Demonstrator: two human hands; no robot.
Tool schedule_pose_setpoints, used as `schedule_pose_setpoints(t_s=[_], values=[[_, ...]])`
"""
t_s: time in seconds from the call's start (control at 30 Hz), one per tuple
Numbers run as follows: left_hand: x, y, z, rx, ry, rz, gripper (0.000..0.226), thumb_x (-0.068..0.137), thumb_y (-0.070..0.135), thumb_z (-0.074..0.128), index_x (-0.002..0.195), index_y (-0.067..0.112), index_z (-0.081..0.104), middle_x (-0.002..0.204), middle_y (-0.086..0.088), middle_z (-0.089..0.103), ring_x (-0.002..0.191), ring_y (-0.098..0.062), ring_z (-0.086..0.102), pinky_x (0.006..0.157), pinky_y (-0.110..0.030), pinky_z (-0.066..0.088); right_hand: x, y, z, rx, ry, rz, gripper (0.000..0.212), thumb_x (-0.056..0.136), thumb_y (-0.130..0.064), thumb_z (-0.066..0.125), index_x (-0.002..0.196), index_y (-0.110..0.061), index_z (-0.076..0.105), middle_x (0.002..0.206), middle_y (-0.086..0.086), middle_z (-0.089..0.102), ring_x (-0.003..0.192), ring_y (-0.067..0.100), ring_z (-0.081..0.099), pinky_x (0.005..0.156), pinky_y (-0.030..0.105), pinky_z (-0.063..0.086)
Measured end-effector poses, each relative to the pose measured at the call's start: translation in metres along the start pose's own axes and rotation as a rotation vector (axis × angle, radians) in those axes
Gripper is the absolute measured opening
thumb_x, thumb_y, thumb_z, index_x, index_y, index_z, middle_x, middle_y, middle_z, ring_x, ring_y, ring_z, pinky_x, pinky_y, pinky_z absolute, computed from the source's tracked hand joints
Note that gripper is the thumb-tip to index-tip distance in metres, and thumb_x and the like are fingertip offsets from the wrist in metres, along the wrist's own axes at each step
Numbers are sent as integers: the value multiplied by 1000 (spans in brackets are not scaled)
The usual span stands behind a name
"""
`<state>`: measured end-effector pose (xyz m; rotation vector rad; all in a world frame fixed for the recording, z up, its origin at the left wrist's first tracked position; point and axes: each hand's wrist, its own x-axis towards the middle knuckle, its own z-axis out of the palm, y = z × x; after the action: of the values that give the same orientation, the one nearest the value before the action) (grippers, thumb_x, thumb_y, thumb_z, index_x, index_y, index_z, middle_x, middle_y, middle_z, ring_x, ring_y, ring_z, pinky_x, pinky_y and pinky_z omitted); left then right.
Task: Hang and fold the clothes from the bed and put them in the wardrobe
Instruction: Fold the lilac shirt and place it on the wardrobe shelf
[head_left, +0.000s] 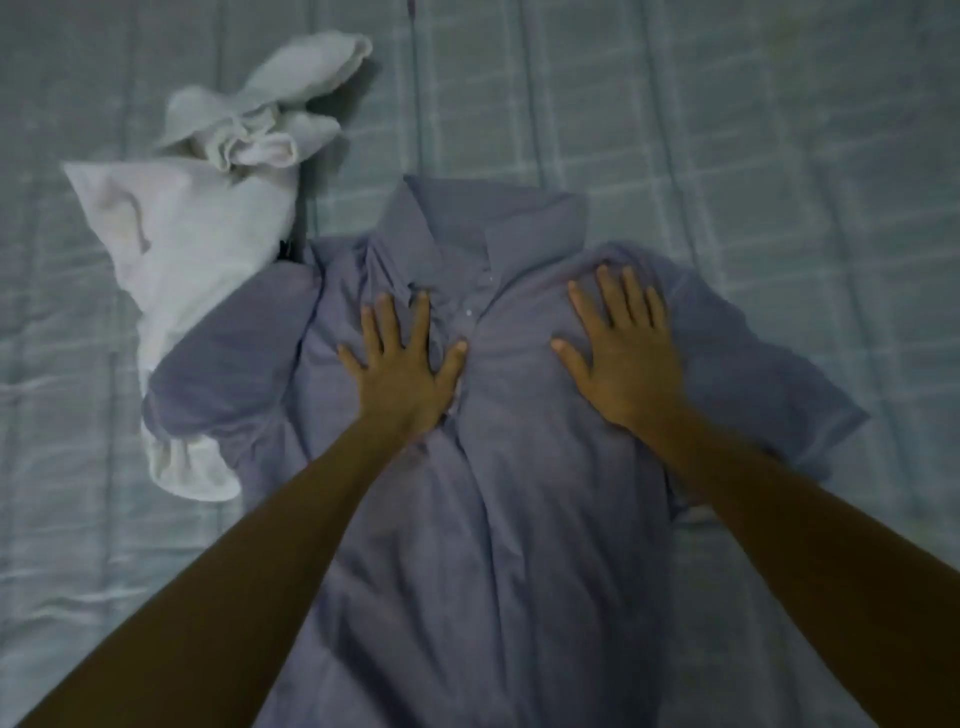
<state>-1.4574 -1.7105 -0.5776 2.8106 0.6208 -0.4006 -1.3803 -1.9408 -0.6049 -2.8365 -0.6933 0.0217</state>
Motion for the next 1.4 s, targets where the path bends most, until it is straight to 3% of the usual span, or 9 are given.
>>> schedule_pose_setpoints(t_s=[0.2,0.33,0.67,0.83,0.93,1.2,1.3,1.4], values=[[-62,-18,-5,-124,94,96,64,95,55,33,150,28,16,157,-13,12,145,-30,8,113,-55,1,-61,-41,-16,75,-55,22,59,95,-44,36,145,-11,34,152,20,26,140,38,24,113,54,14],[-158,-48,14,-27,3,177,63,94,51,29,148,19,27,153,-19,24,141,-33,22,112,-55,12,-146,-91,-16,137,-119,91,56,96,-41,36,142,-11,37,152,21,27,141,37,23,114,53,15],[-323,-132,56,54,-165,287,66,93,56,33,147,19,26,155,-19,17,144,-31,9,115,-57,11,-296,-148,-10,133,-189,213,54,97,-40,33,143,-12,37,151,20,29,140,36,24,115,51,14],[-361,-168,69,73,-134,486,86,81,72,43,147,19,31,155,-19,19,143,-35,16,112,-61,10,-339,-163,-12,174,-147,283,55,98,-41,34,145,-12,34,153,19,25,142,33,20,115,48,12],[-380,-193,73,95,-136,569,94,76,77,47,148,20,29,157,-16,14,145,-33,9,111,-62,10,-377,-174,-15,238,-164,294,64,96,-49,35,147,-11,29,155,17,19,144,31,14,117,46,9],[-399,-221,76,183,-107,677,77,87,66,39,149,22,25,157,-18,10,145,-38,5,111,-63,8,-474,-189,-24,181,-261,123,93,80,-70,47,147,-9,28,155,18,19,144,31,13,114,50,14],[-404,-227,76,219,-95,719,62,94,54,37,148,25,29,156,-19,15,144,-40,9,112,-62,8,-491,-189,-20,160,-270,147,84,86,-60,45,148,-8,24,155,16,20,144,29,12,114,47,12],[-404,-227,79,237,-87,697,53,98,41,34,148,24,30,155,-17,20,143,-39,15,114,-58,6,-491,-189,-17,208,-207,192,66,90,-31,43,147,-6,21,152,18,25,142,31,16,114,45,13]])
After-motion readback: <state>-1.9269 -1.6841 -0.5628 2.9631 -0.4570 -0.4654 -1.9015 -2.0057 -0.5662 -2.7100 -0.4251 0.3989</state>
